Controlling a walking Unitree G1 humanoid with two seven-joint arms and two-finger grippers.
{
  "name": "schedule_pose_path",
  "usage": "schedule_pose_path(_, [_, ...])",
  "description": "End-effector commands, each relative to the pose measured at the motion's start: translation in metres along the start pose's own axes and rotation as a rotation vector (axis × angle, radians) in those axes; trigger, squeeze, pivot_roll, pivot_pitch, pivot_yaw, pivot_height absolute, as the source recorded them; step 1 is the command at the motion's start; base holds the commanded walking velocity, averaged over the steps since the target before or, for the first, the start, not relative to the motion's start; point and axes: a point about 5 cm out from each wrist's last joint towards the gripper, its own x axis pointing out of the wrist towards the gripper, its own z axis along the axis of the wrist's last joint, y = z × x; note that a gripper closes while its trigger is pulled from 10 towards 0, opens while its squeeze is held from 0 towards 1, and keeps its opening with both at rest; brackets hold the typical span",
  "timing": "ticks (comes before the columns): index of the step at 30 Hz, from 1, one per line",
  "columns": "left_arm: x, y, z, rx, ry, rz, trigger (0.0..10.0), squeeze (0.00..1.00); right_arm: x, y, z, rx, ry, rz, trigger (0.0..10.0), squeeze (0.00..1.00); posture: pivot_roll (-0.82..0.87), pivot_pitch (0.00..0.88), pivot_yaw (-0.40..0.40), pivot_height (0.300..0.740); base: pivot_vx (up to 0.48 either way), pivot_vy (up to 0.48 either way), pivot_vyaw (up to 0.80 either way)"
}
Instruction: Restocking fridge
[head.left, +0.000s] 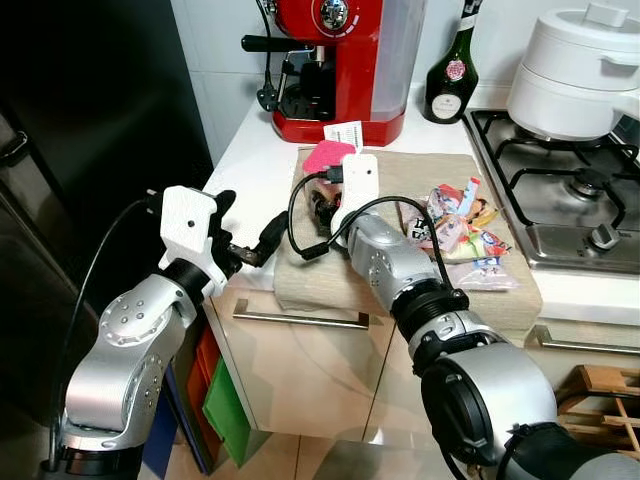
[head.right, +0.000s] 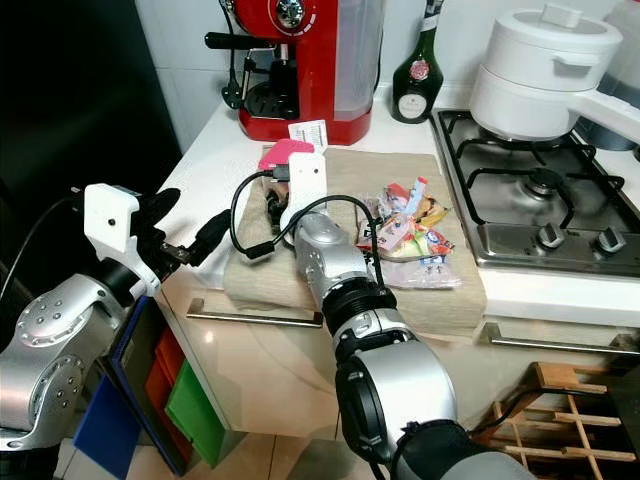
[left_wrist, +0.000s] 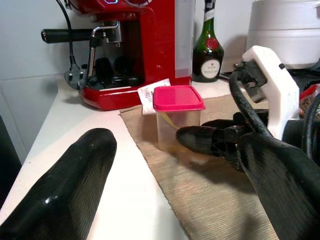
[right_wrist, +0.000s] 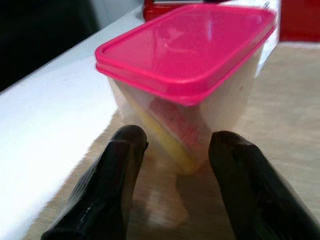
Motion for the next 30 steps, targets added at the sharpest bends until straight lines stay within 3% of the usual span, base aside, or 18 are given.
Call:
schedule_pose_path(1, [0.0,-0.006,0.003,-0.001,-0.016,-0.019,10.0,0.0,0.0,-0.004,0.006,-0.07,-0.029,-0.04,7.5,0.0,0.08,0.0,0.043,0.74,0.0,0.0,0.0])
schedule_pose_path(2, [0.0,-0.006,0.003,-0.001,-0.016,-0.019,10.0,0.0,0.0,-0.004,0.006,-0.07,-0.029,-0.04,7.5,0.0,0.08,0.0,0.043,0.74,0.0,0.0,0.0])
schedule_pose_path(3, [0.0,-0.008,0.002,-0.006,-0.015,-0.024,10.0,0.0,-0.001,-0.015,0.001,-0.099,-0.02,-0.085,10.0,0.0,0.07,0.0,0.042,0.74,0.0,0.0,0.0])
schedule_pose_path(7, [0.005,-0.015,0.0,-0.011,-0.018,-0.034,10.0,0.0,-0.005,-0.044,0.002,-0.147,-0.073,-0.198,10.0,0.0,0.06,0.0,0.041,0.74,0.0,0.0,0.0])
schedule_pose_path(9, [0.009,-0.017,-0.001,-0.005,-0.021,-0.04,10.0,0.0,-0.01,-0.055,0.016,-0.145,-0.18,-0.229,10.0,0.0,0.03,0.0,0.046,0.74,0.0,0.0,0.0])
schedule_pose_path(10, [0.009,-0.016,-0.002,-0.003,-0.022,-0.038,10.0,0.0,-0.014,-0.058,0.023,-0.134,-0.23,-0.24,10.0,1.0,0.03,0.0,0.044,0.74,0.0,0.0,0.0])
schedule_pose_path(13, [0.016,-0.012,-0.004,-0.007,-0.03,-0.019,10.0,0.0,-0.031,-0.073,0.045,-0.14,-0.379,-0.317,10.0,1.0,-0.01,0.0,0.036,0.74,0.0,0.0,0.0])
schedule_pose_path(14, [0.018,-0.012,-0.004,-0.01,-0.039,-0.018,10.0,0.0,-0.036,-0.07,0.049,-0.164,-0.416,-0.298,10.0,1.0,-0.03,0.0,0.035,0.74,0.0,0.0,0.0])
schedule_pose_path(17, [0.023,-0.013,-0.004,-0.011,-0.046,-0.014,10.0,0.0,-0.042,-0.068,0.051,-0.2,-0.452,-0.263,10.0,1.0,-0.07,0.0,0.037,0.74,0.0,0.0,0.0])
schedule_pose_path(22, [0.039,-0.016,-0.009,-0.012,-0.045,0.01,10.0,0.0,-0.057,-0.068,0.037,-0.141,-0.44,-0.181,10.0,1.0,-0.12,0.0,0.032,0.74,0.0,0.0,0.0])
schedule_pose_path(30, [0.066,0.003,-0.017,0.014,-0.018,0.233,10.0,0.0,-0.08,-0.084,0.063,-0.196,-0.595,-0.269,10.0,1.0,-0.17,0.0,0.043,0.74,0.0,0.0,0.0])
